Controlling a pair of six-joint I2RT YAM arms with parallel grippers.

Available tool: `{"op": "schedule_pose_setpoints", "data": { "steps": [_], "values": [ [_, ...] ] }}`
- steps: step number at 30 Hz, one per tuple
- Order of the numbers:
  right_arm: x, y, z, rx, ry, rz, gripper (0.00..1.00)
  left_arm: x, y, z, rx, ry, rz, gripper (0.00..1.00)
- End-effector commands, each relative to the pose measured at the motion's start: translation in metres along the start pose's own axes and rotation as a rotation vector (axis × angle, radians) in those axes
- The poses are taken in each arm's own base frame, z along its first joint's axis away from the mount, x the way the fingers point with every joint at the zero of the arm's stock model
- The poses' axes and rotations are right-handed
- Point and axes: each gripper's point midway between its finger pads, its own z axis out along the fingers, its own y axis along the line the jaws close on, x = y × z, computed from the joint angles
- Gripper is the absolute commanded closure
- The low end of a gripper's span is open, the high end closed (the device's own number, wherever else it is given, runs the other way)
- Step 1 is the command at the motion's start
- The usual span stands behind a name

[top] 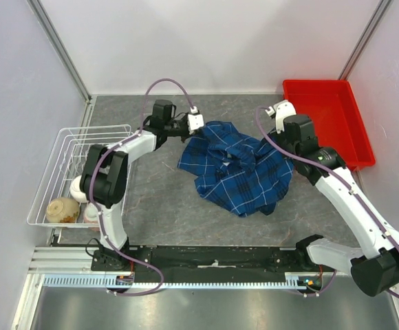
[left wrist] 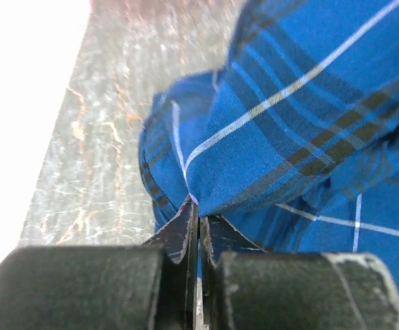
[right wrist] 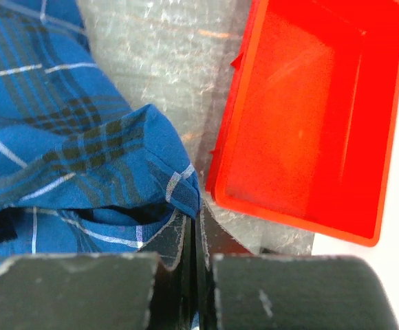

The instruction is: Pin the brooch onto the clothing

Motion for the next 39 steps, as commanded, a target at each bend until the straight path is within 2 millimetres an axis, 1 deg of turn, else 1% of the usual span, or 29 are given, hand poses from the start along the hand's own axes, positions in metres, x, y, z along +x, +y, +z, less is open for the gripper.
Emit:
{"op": "schedule_pose_setpoints", "data": {
  "steps": [1,2,3,4,5,6,7,8,9,10,11,12,13,14,16,17,19,21,22,23,24,25,29,32,34,35,37,38,39],
  "values": [
    [-0.064,-0.033,-0.009,0.095,-0.2,0.075,1.0,-0.102,0.039,-0.057,-0.121,-0.144,-0.055,0.98],
    [-0.084,-0.045,-0.011,0.123,-0.26,0.104,1.0,-0.108,0.043,-0.066,-0.144,-0.137,-0.086,0.98],
    [-0.095,-0.05,-0.013,0.125,-0.295,0.119,1.0,-0.126,0.044,-0.082,-0.158,-0.139,-0.143,0.98],
    [-0.107,-0.057,-0.014,0.134,-0.327,0.132,1.0,-0.13,0.051,-0.096,-0.184,-0.135,-0.175,0.98],
    [-0.13,-0.071,-0.019,0.161,-0.39,0.161,1.0,-0.136,0.055,-0.107,-0.208,-0.126,-0.21,0.98],
    [-0.144,-0.075,-0.023,0.158,-0.428,0.173,1.0,-0.158,0.065,-0.126,-0.249,-0.147,-0.247,0.98],
    [-0.157,-0.082,-0.026,0.163,-0.463,0.187,1.0,-0.155,0.067,-0.139,-0.268,-0.119,-0.305,0.98],
    [-0.18,-0.095,-0.035,0.183,-0.525,0.21,1.0,-0.163,0.073,-0.151,-0.299,-0.115,-0.321,0.98],
    [-0.193,-0.099,-0.04,0.182,-0.56,0.216,1.0,-0.181,0.083,-0.165,-0.331,-0.132,-0.329,0.98],
    [-0.205,-0.1,-0.046,0.161,-0.598,0.214,1.0,-0.19,0.082,-0.182,-0.354,-0.125,-0.347,0.98],
    [-0.227,-0.107,-0.059,0.162,-0.661,0.223,1.0,-0.201,0.084,-0.191,-0.366,-0.138,-0.347,0.98],
    [-0.237,-0.109,-0.066,0.154,-0.695,0.223,1.0,-0.221,0.087,-0.205,-0.389,-0.161,-0.336,0.98],
    [-0.249,-0.106,-0.072,0.121,-0.731,0.212,1.0,-0.236,0.082,-0.217,-0.397,-0.169,-0.325,0.98],
    [-0.266,-0.111,-0.093,0.112,-0.794,0.211,1.0,-0.257,0.082,-0.229,-0.41,-0.192,-0.29,0.98],
    [-0.283,-0.107,-0.114,0.057,-0.865,0.19,1.0,-0.278,0.077,-0.243,-0.423,-0.218,-0.272,0.98],
    [-0.293,-0.11,-0.133,0.048,-0.914,0.186,1.0,-0.298,0.072,-0.257,-0.442,-0.239,-0.248,0.98],
    [-0.301,-0.111,-0.158,0.021,-0.976,0.175,1.0,-0.314,0.064,-0.268,-0.447,-0.258,-0.236,0.98],
    [-0.308,-0.105,-0.185,-0.032,-1.041,0.142,1.0,-0.342,0.045,-0.284,-0.424,-0.304,-0.185,0.98],
    [-0.308,-0.106,-0.205,-0.044,-1.081,0.129,1.0,-0.35,0.037,-0.288,-0.413,-0.321,-0.168,0.98],
    [-0.309,-0.098,-0.216,-0.086,-1.107,0.103,1.0,-0.36,0.027,-0.292,-0.382,-0.344,-0.151,0.98],
    [-0.308,-0.097,-0.227,-0.101,-1.129,0.091,1.0,-0.377,0.014,-0.302,-0.376,-0.376,-0.129,0.98],
    [-0.305,-0.097,-0.247,-0.111,-1.164,0.079,1.0,-0.386,0.007,-0.307,-0.366,-0.396,-0.115,0.98],
    [-0.3,-0.096,-0.29,-0.153,-1.225,0.083,1.0,-0.424,-0.026,-0.33,-0.326,-0.483,-0.076,0.98],
    [-0.298,-0.1,-0.315,-0.165,-1.254,0.102,1.0,-0.448,-0.037,-0.347,-0.34,-0.538,-0.059,0.98],
    [-0.302,-0.1,-0.33,-0.184,-1.286,0.113,1.0,-0.459,-0.032,-0.356,-0.379,-0.567,-0.072,0.98],
    [-0.303,-0.099,-0.333,-0.203,-1.288,0.128,1.0,-0.471,-0.032,-0.365,-0.398,-0.586,-0.055,0.98],
    [-0.309,-0.099,-0.333,-0.222,-1.289,0.145,1.0,-0.479,-0.023,-0.37,-0.43,-0.603,-0.063,0.98],
    [-0.309,-0.098,-0.328,-0.232,-1.274,0.162,1.0,-0.489,-0.024,-0.378,-0.444,-0.622,-0.055,0.98],
    [-0.31,-0.097,-0.323,-0.24,-1.264,0.168,1.0,-0.492,-0.021,-0.38,-0.457,-0.627,-0.057,0.98]
  ]
}}
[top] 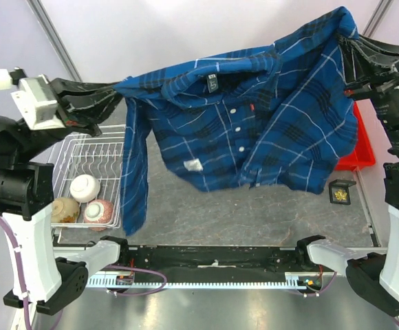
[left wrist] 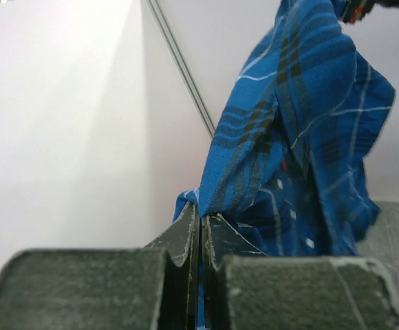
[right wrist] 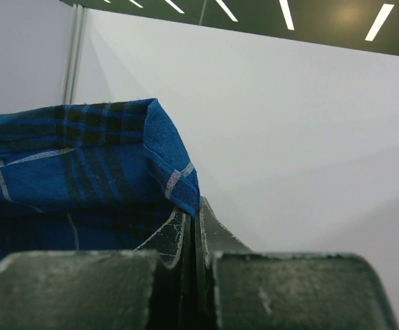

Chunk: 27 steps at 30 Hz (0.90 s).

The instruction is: Pin the brooch onto the clothing

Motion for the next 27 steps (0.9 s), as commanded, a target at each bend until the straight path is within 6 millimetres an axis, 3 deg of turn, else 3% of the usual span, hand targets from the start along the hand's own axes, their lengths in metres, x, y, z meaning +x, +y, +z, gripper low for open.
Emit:
{"op": "schedule_pose_setpoints", "data": {
  "steps": [1,3,4,6,7,9,10,11,13,14,15,16,17,18,19,20,21,23,27],
  "values": [
    [0.023,-0.004,0.017,0.022,0.048,0.077,1.0,-0.032,0.019,0.004,-0.094,-0.07,-0.038,0.98],
    [0.05,-0.005,0.022,0.034,0.117,0.119,1.0,-0.015,0.031,0.009,-0.122,-0.028,-0.062,0.98],
    [0.079,-0.003,0.026,0.029,0.18,0.131,1.0,-0.007,0.04,0.009,-0.166,-0.008,-0.076,0.98],
    [0.118,-0.003,0.028,0.047,0.263,0.156,1.0,0.037,0.058,0.013,-0.219,0.098,-0.135,0.98],
    [0.161,0.001,0.028,0.048,0.353,0.181,1.0,0.055,0.071,0.012,-0.282,0.138,-0.153,0.98],
    [0.207,0.0,0.027,0.081,0.444,0.198,1.0,0.116,0.089,0.014,-0.334,0.265,-0.194,0.98],
    [0.253,0.005,0.025,0.08,0.536,0.215,1.0,0.14,0.098,0.012,-0.37,0.312,-0.211,0.98],
    [0.272,0.005,0.025,0.086,0.563,0.216,1.0,0.18,0.101,0.01,-0.381,0.388,-0.244,0.98],
    [0.336,0.006,0.02,0.121,0.666,0.225,1.0,0.256,0.111,0.005,-0.429,0.512,-0.326,0.98],
    [0.357,0.009,0.017,0.122,0.7,0.226,0.97,0.28,0.113,0.004,-0.432,0.543,-0.356,0.98],
    [0.396,0.014,0.012,0.117,0.771,0.233,0.86,0.32,0.124,0.005,-0.447,0.581,-0.39,0.98],
    [0.42,0.014,0.006,0.127,0.821,0.228,0.73,0.35,0.123,0.003,-0.448,0.62,-0.431,0.97],
    [0.438,0.015,0.003,0.131,0.863,0.222,0.47,0.377,0.127,0.002,-0.449,0.661,-0.456,0.91],
    [0.47,0.015,-0.003,0.136,0.937,0.201,0.31,0.398,0.133,-0.002,-0.469,0.698,-0.483,0.83],
    [0.474,0.008,-0.003,0.154,0.977,0.176,0.2,0.435,0.137,-0.004,-0.471,0.761,-0.538,0.6],
    [0.48,0.003,-0.005,0.162,1.012,0.141,0.05,0.445,0.142,-0.007,-0.483,0.785,-0.533,0.51],
    [0.491,0.002,-0.008,0.147,1.056,0.127,0.02,0.453,0.146,-0.01,-0.503,0.8,-0.535,0.43],
    [0.482,-0.001,-0.011,0.098,1.104,0.085,0.02,0.455,0.146,-0.01,-0.482,0.798,-0.538,0.23],
    [0.466,0.035,-0.037,-0.12,1.166,0.139,0.02,0.445,0.13,-0.011,-0.42,0.797,-0.563,0.21]
  ]
}}
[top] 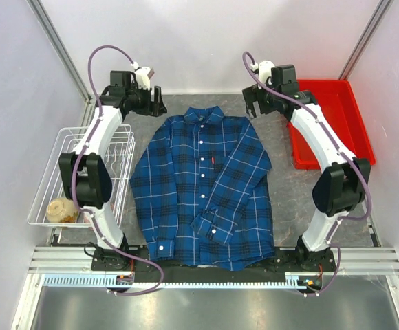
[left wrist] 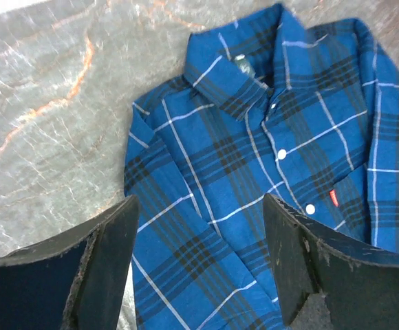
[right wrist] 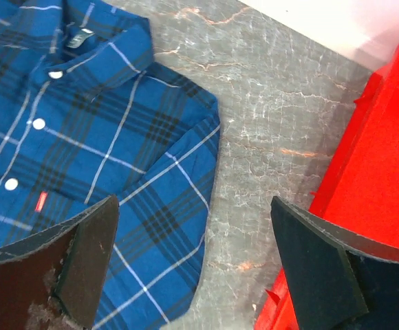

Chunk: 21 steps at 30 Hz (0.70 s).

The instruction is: Pin the brooch onto the clothing

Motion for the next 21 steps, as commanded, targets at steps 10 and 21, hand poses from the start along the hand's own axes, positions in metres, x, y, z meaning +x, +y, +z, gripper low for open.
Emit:
{"op": "schedule_pose_setpoints", "data": {
  "steps": [10,21],
  "values": [
    [0.117,0.094,-0.035,-0.361,0.335,-0.048,0.19,0.044,-0.096,-0.038,0.365,0.064,-0.02,0.33],
    [0.187,0.112,0.029,-0.324,0.546,-0.028,0.28,0.155,-0.094,0.008,0.272,0.38,-0.139,0.36]
  ]
}}
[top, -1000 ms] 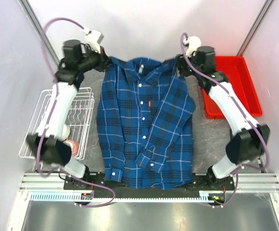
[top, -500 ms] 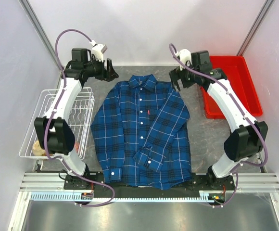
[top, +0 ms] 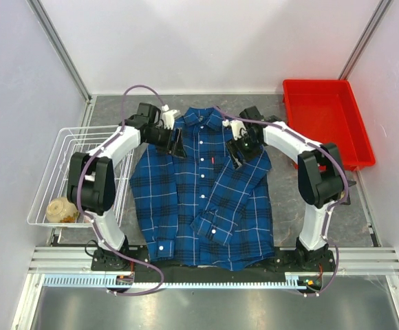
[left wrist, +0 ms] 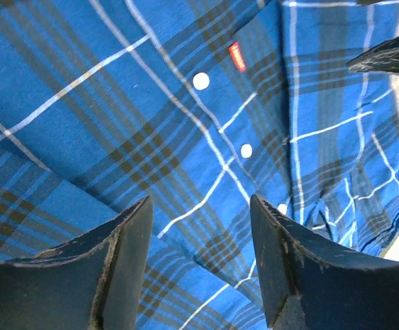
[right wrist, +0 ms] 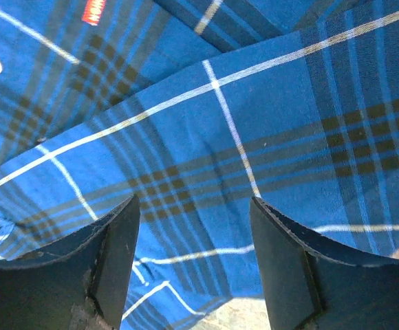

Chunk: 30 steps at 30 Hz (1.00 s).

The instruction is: Pin the brooch onto the clothing

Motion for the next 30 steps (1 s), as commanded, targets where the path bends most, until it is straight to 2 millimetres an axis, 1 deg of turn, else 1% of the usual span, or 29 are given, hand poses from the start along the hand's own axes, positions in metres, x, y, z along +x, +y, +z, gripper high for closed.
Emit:
{"op": "schedule_pose_setpoints", "data": {
  "steps": [1,2,3,4,5,7,8,10,11,12,13,14,15,16,17,18,19,20,21,22,23,24,25,26,27,28,29,30],
  "values": [
    [-0.009,-0.017,0.02,0.059,0.006,0.03,0.29,0.02,0.028,0.02,-0.074,0.081,-0.095,0.38],
    [-0.01,-0.023,0.029,0.07,0.023,0.029,0.29,0.022,0.035,0.023,-0.091,0.093,-0.1,0.39],
    [-0.01,-0.028,0.033,0.082,0.029,0.031,0.29,0.019,0.043,0.025,-0.121,0.093,-0.094,0.41],
    [-0.011,-0.034,0.037,0.104,0.038,0.03,0.3,0.027,0.051,0.034,-0.126,0.127,-0.111,0.42],
    [-0.014,-0.041,0.044,0.121,0.046,0.03,0.3,0.027,0.054,0.037,-0.13,0.133,-0.111,0.43],
    [-0.015,-0.057,0.048,0.161,0.056,0.038,0.29,0.019,0.063,0.041,-0.152,0.128,-0.102,0.45],
    [-0.019,-0.068,0.052,0.183,0.054,0.047,0.3,0.022,0.07,0.047,-0.163,0.141,-0.106,0.46],
    [-0.024,-0.079,0.053,0.203,0.049,0.051,0.3,0.012,0.082,0.047,-0.191,0.124,-0.105,0.48],
    [-0.033,-0.086,0.051,0.215,0.03,0.056,0.3,0.011,0.088,0.05,-0.197,0.125,-0.113,0.49],
    [-0.036,-0.088,0.05,0.219,0.026,0.049,0.3,0.003,0.091,0.049,-0.2,0.108,-0.112,0.5],
    [-0.04,-0.089,0.047,0.219,0.02,0.037,0.29,0.001,0.096,0.048,-0.202,0.101,-0.12,0.5],
    [-0.051,-0.086,0.038,0.214,-0.009,0.021,0.28,-0.003,0.098,0.048,-0.202,0.094,-0.12,0.51],
    [-0.052,-0.081,0.032,0.193,-0.006,0.013,0.27,-0.011,0.097,0.046,-0.194,0.076,-0.102,0.5],
    [-0.055,-0.074,0.025,0.166,-0.014,-0.008,0.25,-0.015,0.094,0.044,-0.184,0.067,-0.09,0.49],
    [-0.061,-0.065,0.008,0.142,-0.05,-0.022,0.24,-0.02,0.089,0.042,-0.163,0.054,-0.079,0.48],
    [-0.063,-0.047,0.0,0.074,-0.074,-0.036,0.21,-0.031,0.073,0.035,-0.108,0.022,-0.058,0.45],
    [-0.064,-0.036,-0.01,0.048,-0.093,-0.054,0.2,-0.036,0.065,0.031,-0.085,0.004,-0.052,0.44],
    [-0.062,-0.014,-0.028,0.024,-0.124,-0.09,0.18,-0.041,0.056,0.025,-0.063,-0.015,-0.046,0.42],
    [-0.06,0.002,-0.037,-0.002,-0.136,-0.121,0.17,-0.043,0.044,0.022,-0.019,-0.029,-0.055,0.4],
    [-0.057,0.015,-0.045,-0.01,-0.144,-0.154,0.16,-0.052,0.032,0.009,-0.01,-0.066,-0.036,0.39],
    [-0.046,0.045,-0.054,-0.026,-0.145,-0.227,0.16,-0.049,0.028,0.006,-0.004,-0.068,-0.04,0.38],
    [-0.038,0.06,-0.058,-0.032,-0.142,-0.267,0.16,-0.048,0.023,0.001,0.005,-0.074,-0.061,0.37],
    [-0.03,0.072,-0.061,-0.02,-0.136,-0.306,0.16,-0.053,0.013,-0.01,0.008,-0.101,-0.045,0.37],
    [-0.01,0.099,-0.059,-0.042,-0.12,-0.37,0.16,-0.046,0.01,-0.012,0.014,-0.091,-0.055,0.37],
    [0.0,0.109,-0.058,-0.046,-0.112,-0.396,0.17,-0.044,0.006,-0.016,0.014,-0.097,-0.055,0.36],
    [0.009,0.118,-0.061,-0.044,-0.115,-0.425,0.17,-0.045,0.0,-0.024,0.014,-0.111,-0.045,0.36],
    [0.031,0.132,-0.048,-0.058,-0.071,-0.476,0.17,-0.038,-0.002,-0.026,0.016,-0.105,-0.053,0.36],
    [0.04,0.136,-0.044,-0.054,-0.054,-0.501,0.17,-0.036,-0.003,-0.028,0.015,-0.106,-0.056,0.35]
  ]
}}
